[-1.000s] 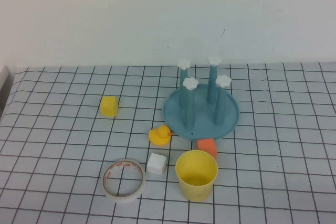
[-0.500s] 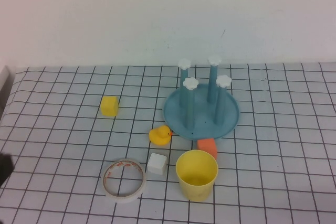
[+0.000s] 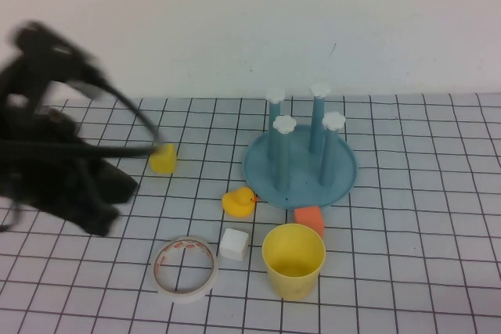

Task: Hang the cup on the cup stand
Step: Pick up the cup from the table

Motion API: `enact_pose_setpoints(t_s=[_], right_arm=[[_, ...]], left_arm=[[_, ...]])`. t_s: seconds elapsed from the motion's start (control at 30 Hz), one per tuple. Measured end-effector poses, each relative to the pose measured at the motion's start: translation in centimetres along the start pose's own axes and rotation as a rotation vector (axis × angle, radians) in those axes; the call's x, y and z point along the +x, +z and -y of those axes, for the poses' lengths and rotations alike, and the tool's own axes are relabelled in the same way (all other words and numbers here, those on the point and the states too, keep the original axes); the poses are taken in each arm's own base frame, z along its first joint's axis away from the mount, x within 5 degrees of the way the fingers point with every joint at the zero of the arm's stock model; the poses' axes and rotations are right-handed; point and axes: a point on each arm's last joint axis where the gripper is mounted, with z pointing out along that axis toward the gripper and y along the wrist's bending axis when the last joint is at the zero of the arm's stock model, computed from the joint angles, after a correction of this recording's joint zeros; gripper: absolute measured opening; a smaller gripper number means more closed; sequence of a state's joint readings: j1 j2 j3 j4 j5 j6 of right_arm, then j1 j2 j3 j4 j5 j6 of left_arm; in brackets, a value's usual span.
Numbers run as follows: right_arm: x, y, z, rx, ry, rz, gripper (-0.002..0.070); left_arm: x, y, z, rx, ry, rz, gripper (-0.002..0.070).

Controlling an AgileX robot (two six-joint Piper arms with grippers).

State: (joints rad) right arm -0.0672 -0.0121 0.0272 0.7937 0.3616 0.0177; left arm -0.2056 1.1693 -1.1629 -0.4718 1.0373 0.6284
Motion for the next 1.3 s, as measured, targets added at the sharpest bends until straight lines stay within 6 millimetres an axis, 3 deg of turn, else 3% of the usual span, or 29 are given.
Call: enact_pose_setpoints(t_s=[0.23, 0.43, 0.6, 0.67, 0.77, 0.93, 1.0, 1.13, 1.3], right_arm=[[0.0, 0.0, 0.0, 0.000, -0.004, 0.000, -0.0001], [0.0, 0.0, 0.0, 0.000, -0.004, -0.002, -0.0001], [0.0, 0.0, 0.0, 0.000, -0.009, -0.002, -0.0001], [0.0, 0.0, 0.0, 0.000, -0.018, -0.002, -0.0001], [0.0, 0.0, 0.0, 0.000, -0.018, -0.002, -0.0001], [0.0, 0.0, 0.0, 0.000, -0.018, -0.002, -0.0001], [0.0, 0.0, 0.0, 0.000, -0.018, -0.002, -0.0001], [0.0, 0.0, 0.0, 0.000, -0.030, -0.002, -0.0001], [0.0, 0.0, 0.0, 0.000, -0.034, -0.002, -0.0001]], left_arm=[[-2.6, 7.9, 1.9, 0.011, 0.168, -0.277, -0.0003], [-5.0, 12.1, 4.2, 0.010, 0.264, -0.317, -0.0003], [-6.1, 14.8, 5.1, 0.015, 0.284, -0.326, 0.0004], [-6.4, 15.9, 5.3, 0.022, 0.288, -0.340, 0.0035], [-6.4, 17.6, 5.4, 0.026, 0.268, -0.367, 0.0147], [-6.3, 20.4, 5.4, 0.024, 0.166, -0.390, 0.0452], [-6.1, 21.4, 5.3, 0.017, 0.137, -0.390, 0.0517], [-5.8, 23.8, 4.7, -0.030, 0.104, -0.373, 0.0551], [-4.7, 26.5, 4.1, -0.062, 0.089, -0.406, 0.0541]])
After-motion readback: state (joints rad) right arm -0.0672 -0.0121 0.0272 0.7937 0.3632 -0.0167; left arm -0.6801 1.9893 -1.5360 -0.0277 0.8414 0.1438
